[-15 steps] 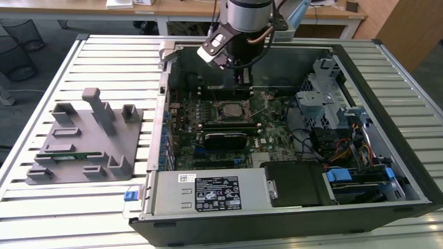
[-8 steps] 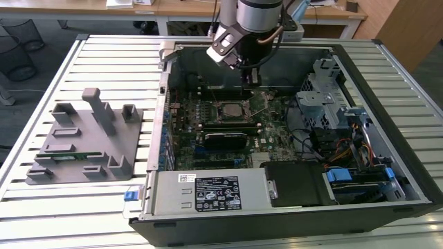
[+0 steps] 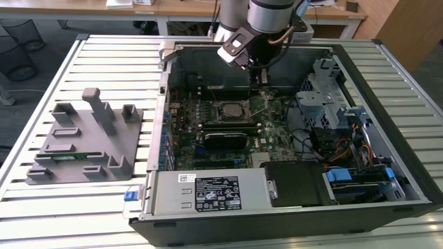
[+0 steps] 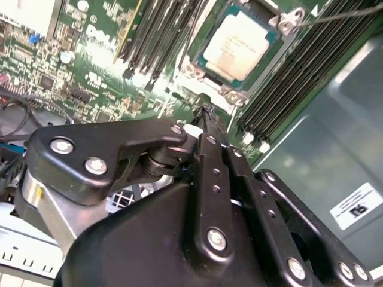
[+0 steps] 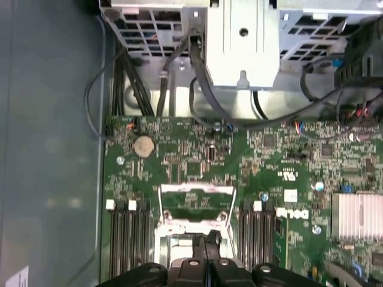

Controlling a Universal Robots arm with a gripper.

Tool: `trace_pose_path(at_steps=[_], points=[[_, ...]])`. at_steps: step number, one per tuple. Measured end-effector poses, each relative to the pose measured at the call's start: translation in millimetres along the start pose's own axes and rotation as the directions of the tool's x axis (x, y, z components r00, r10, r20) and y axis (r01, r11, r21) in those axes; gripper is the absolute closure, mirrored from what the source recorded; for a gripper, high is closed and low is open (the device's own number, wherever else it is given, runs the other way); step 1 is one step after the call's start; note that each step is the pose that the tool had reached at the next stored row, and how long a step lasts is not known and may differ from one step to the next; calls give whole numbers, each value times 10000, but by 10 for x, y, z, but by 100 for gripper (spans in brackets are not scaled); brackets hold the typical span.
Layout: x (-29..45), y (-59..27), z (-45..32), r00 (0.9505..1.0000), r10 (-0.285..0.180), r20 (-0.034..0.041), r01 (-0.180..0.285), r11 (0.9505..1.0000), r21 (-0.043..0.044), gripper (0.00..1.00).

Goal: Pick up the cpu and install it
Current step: 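Close the cpu cover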

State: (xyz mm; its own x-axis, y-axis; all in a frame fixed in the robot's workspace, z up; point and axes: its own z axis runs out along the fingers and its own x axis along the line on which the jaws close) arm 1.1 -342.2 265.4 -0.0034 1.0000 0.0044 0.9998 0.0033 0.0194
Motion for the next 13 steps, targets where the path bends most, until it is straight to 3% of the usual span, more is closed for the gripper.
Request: trace_pose_path(at_steps=[13], points=[[-2,126,61,10000,3,2,-3,10000,0,89]])
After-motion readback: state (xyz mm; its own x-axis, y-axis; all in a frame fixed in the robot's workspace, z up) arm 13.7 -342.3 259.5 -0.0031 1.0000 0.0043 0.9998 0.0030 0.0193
